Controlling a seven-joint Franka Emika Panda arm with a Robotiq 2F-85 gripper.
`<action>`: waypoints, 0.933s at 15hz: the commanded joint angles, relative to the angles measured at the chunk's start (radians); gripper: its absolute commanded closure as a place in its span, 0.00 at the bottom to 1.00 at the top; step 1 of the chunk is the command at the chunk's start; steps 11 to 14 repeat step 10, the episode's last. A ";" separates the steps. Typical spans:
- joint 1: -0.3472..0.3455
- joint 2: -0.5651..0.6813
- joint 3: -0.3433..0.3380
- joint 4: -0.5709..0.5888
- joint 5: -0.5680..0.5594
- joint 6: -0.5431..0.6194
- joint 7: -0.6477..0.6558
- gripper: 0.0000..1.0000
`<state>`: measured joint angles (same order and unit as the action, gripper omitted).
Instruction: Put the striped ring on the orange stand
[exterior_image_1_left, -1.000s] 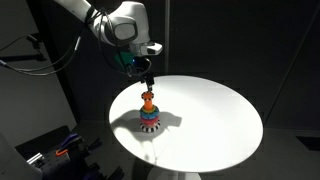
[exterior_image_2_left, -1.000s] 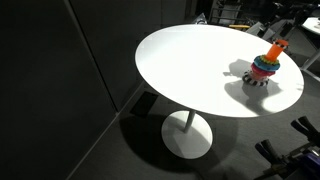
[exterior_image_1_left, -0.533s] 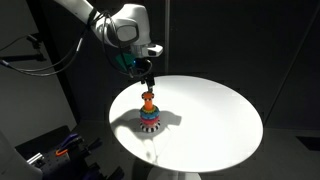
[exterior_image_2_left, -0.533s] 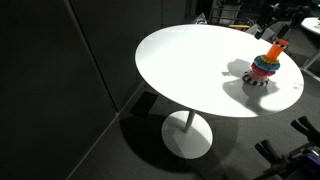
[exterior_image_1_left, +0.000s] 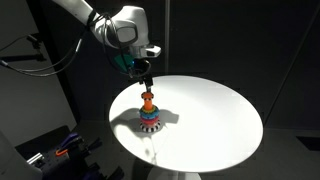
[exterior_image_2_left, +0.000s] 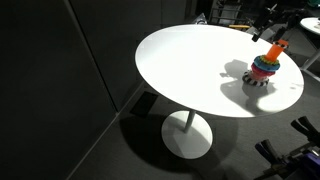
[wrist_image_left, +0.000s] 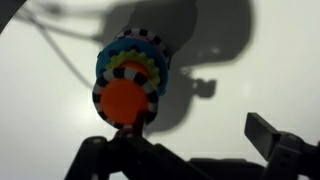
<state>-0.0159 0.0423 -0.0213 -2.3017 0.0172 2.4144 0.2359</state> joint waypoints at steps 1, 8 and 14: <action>0.003 0.009 0.003 0.013 0.023 -0.004 -0.005 0.00; 0.001 0.001 0.001 0.002 0.001 -0.003 -0.001 0.00; 0.001 0.001 0.001 0.002 0.001 -0.003 -0.001 0.00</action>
